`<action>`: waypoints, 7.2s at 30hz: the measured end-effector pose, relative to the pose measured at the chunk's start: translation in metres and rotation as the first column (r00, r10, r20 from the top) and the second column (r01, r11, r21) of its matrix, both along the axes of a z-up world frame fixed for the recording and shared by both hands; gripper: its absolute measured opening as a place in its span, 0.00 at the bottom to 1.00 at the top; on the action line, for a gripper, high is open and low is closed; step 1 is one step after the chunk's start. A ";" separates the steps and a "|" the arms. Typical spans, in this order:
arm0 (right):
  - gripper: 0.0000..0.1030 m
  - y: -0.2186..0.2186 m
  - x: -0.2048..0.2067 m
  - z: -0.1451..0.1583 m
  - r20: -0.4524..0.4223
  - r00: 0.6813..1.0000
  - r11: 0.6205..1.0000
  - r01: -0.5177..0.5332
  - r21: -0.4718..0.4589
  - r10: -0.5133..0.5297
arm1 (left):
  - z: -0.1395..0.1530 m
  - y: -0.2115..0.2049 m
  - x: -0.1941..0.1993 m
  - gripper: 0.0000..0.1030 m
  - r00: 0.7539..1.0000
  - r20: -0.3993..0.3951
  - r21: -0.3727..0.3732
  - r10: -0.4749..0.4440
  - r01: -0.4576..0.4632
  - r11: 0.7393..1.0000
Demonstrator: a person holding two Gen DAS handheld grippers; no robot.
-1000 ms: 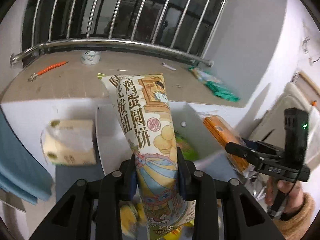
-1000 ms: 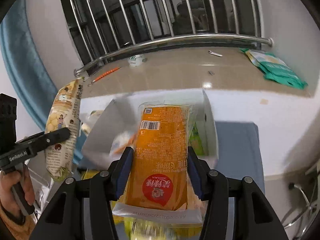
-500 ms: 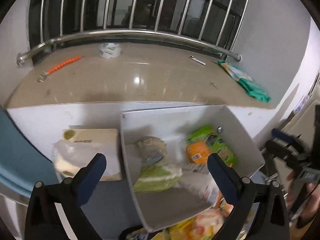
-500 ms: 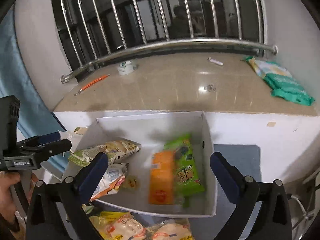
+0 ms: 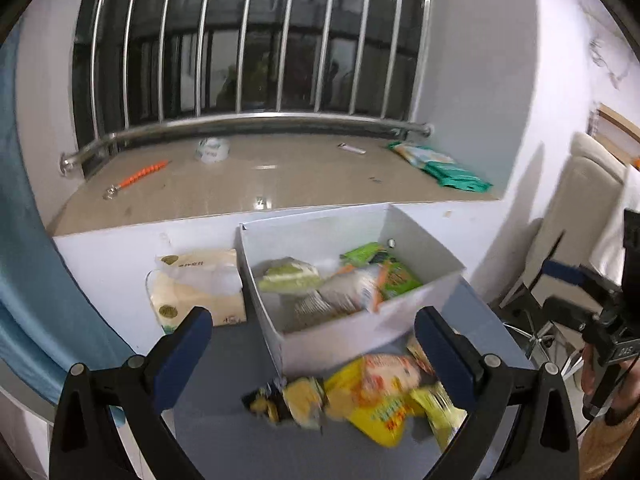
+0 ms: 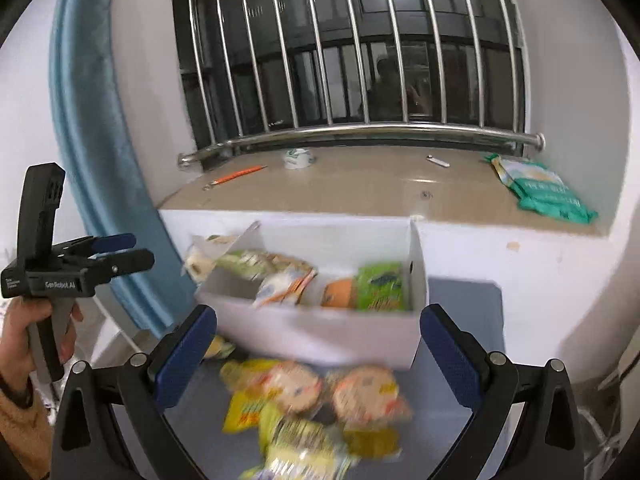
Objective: Organize snacks
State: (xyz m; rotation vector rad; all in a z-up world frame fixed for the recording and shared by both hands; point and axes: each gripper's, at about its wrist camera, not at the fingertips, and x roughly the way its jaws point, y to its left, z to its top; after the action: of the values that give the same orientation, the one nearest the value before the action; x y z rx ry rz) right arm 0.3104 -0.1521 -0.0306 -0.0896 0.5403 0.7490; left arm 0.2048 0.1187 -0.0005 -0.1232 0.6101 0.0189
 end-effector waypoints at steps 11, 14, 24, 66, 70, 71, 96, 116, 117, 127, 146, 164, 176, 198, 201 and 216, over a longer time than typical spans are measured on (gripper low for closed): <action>1.00 -0.045 -0.080 -0.104 -0.204 0.977 0.998 0.062 0.002 -0.060 | -0.045 -0.038 -0.110 1.00 0.998 0.028 -0.073 -0.050 0.052 0.996; 1.00 -0.039 -0.080 -0.124 -0.270 0.962 0.999 0.052 0.005 -0.049 | -0.062 -0.037 -0.120 1.00 0.998 -0.013 -0.137 -0.057 0.055 0.989; 1.00 -0.010 -0.022 -0.156 -0.413 0.906 0.994 0.108 0.007 -0.096 | -0.075 -0.019 -0.141 1.00 1.000 -0.028 -0.179 -0.005 0.000 0.984; 0.58 -0.059 -0.077 -0.124 -0.379 0.925 0.986 0.073 0.150 -0.011 | -0.189 0.067 0.041 0.83 0.860 -0.426 -0.481 0.280 -0.477 0.736; 0.58 -0.063 -0.074 -0.129 -0.396 0.918 0.985 0.079 0.154 -0.012 | -0.194 0.061 0.039 0.58 0.899 -0.382 -0.525 0.214 -0.402 0.750; 0.58 -0.063 -0.074 -0.130 -0.397 0.918 0.984 0.078 0.158 -0.009 | -0.193 0.059 0.034 0.57 0.909 -0.362 -0.520 0.207 -0.382 0.764; 0.58 0.003 0.039 -0.029 -0.159 0.985 0.996 0.073 0.051 -0.064 | -0.012 -0.009 0.072 0.58 1.000 0.030 0.024 0.002 -0.003 1.000; 1.00 0.036 0.141 -0.020 -0.169 0.976 0.989 0.129 -0.065 -0.138 | -0.023 -0.011 0.161 1.00 0.993 -0.106 0.057 0.062 -0.056 0.997; 1.00 0.035 0.136 -0.019 -0.159 0.978 0.990 0.128 -0.067 -0.137 | -0.022 -0.012 0.157 1.00 0.993 -0.104 0.058 0.059 -0.053 0.997; 1.00 0.003 0.060 -0.020 -0.087 0.992 0.993 0.089 -0.081 -0.096 | -0.002 -0.038 0.064 1.00 1.000 0.004 0.078 -0.020 0.020 0.997; 1.00 -0.063 -0.057 -0.149 -0.227 0.963 0.987 0.132 -0.089 -0.149 | -0.083 -0.069 -0.108 1.00 0.998 -0.003 -0.059 -0.063 0.062 0.996; 0.84 -0.022 0.035 -0.168 -0.264 0.949 0.977 0.132 -0.166 -0.173 | -0.101 -0.059 -0.103 1.00 0.998 -0.044 -0.084 -0.050 0.047 0.995; 0.48 -0.051 0.019 -0.157 -0.285 0.946 0.986 0.130 -0.101 -0.154 | -0.111 -0.050 -0.072 1.00 0.997 -0.068 -0.085 -0.030 0.024 0.996; 0.48 -0.097 -0.066 -0.125 -0.303 0.951 0.989 0.100 0.107 -0.064 | -0.191 -0.020 0.047 0.40 0.957 -0.282 -0.185 -0.065 0.012 0.983; 0.48 -0.097 -0.068 -0.124 -0.299 0.952 0.989 0.097 0.109 -0.061 | -0.186 -0.025 0.036 0.40 0.963 -0.261 -0.133 -0.059 0.024 0.991; 0.48 -0.042 -0.027 -0.067 -0.212 0.977 0.993 0.034 0.112 -0.010 | -0.065 -0.019 0.012 0.00 0.996 -0.015 -0.079 -0.083 0.082 0.994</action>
State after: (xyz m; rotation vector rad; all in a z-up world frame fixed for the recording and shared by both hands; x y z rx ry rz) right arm 0.2837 -0.1939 -0.0973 0.1043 0.6976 0.7711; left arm 0.2166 0.0999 -0.0657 -0.1736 0.6336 -0.0840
